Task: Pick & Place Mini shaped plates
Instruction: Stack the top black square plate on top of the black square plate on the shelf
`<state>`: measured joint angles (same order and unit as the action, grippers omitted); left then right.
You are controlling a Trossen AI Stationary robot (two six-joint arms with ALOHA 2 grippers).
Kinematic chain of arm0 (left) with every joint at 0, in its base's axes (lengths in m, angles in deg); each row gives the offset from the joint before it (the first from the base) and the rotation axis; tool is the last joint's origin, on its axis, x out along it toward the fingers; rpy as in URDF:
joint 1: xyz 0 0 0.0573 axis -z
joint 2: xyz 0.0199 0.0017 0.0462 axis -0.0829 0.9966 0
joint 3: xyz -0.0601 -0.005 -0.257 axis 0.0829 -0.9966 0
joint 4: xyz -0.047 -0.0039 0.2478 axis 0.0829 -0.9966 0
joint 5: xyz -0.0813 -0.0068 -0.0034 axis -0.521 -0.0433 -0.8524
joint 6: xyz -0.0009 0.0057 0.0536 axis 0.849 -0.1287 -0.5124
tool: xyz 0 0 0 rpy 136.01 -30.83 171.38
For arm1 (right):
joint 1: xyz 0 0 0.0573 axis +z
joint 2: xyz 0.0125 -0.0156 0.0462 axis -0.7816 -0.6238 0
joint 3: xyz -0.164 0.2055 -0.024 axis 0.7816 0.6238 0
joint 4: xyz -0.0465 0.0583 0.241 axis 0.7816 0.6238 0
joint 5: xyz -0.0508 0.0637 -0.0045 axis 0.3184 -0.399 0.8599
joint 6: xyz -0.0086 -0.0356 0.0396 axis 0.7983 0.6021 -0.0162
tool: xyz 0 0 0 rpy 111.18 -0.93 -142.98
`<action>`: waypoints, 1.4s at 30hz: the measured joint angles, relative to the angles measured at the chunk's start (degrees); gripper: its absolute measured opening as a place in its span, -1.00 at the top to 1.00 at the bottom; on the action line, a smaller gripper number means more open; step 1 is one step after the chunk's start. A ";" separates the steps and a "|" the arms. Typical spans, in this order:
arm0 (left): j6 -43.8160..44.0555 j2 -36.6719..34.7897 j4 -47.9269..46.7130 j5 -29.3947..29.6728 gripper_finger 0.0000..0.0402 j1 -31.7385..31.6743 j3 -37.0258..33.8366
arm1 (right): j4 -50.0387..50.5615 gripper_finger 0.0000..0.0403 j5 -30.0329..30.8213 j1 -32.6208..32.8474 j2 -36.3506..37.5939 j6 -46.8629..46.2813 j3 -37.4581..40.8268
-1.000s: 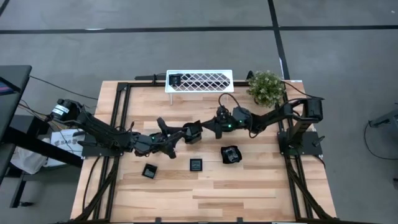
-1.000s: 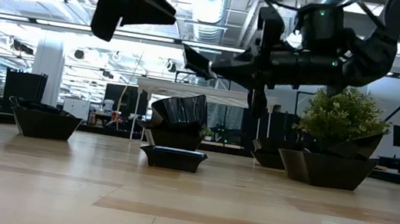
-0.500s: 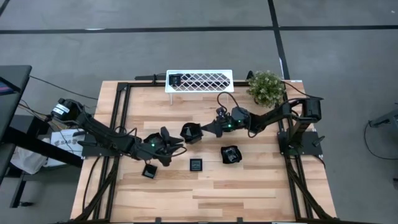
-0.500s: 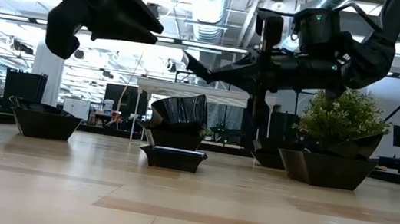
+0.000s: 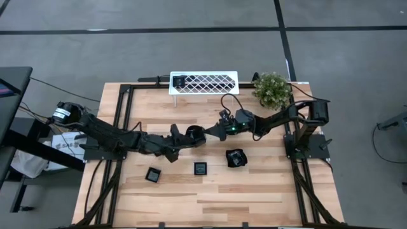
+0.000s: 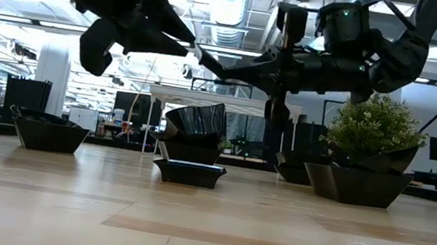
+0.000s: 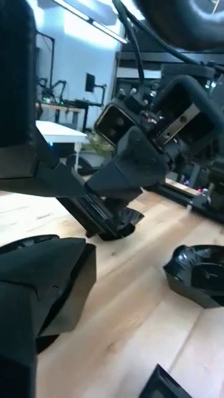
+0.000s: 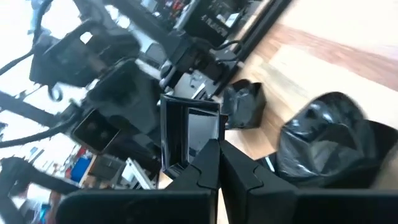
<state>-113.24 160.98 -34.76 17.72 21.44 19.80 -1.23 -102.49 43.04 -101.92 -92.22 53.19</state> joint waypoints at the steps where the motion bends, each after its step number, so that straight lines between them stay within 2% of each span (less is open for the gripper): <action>1: -0.03 0.00 0.22 0.21 0.41 -0.04 0.00 | 0.04 1.00 -0.68 0.15 0.00 0.48 -0.24; 4: -0.97 0.00 0.79 2.93 0.41 0.02 0.00 | 0.18 1.00 -2.03 0.46 0.00 0.87 -0.45; 8: -4.83 0.00 0.83 3.36 0.41 0.03 0.00 | 2.20 1.00 -2.15 0.47 0.00 0.20 -0.48; 14: -8.50 0.00 0.98 -0.91 0.41 -0.22 0.00 | 3.19 1.00 -2.07 0.38 0.00 0.02 -0.49; 21: -12.33 0.00 0.96 -1.71 0.41 -0.15 0.00 | 3.17 1.00 -2.09 0.38 0.00 -0.25 -0.49; 30: -12.46 0.00 0.79 -5.47 0.41 -0.13 0.00 | 3.15 1.00 -2.32 0.38 0.00 -2.41 -0.48; 42: -12.46 0.00 1.05 -5.49 0.41 -1.01 0.00 | 3.10 1.00 -2.46 0.38 0.00 -2.40 -0.49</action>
<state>-125.69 160.98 -33.71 12.23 20.44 19.80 1.87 -104.95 43.42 -101.92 -94.62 52.70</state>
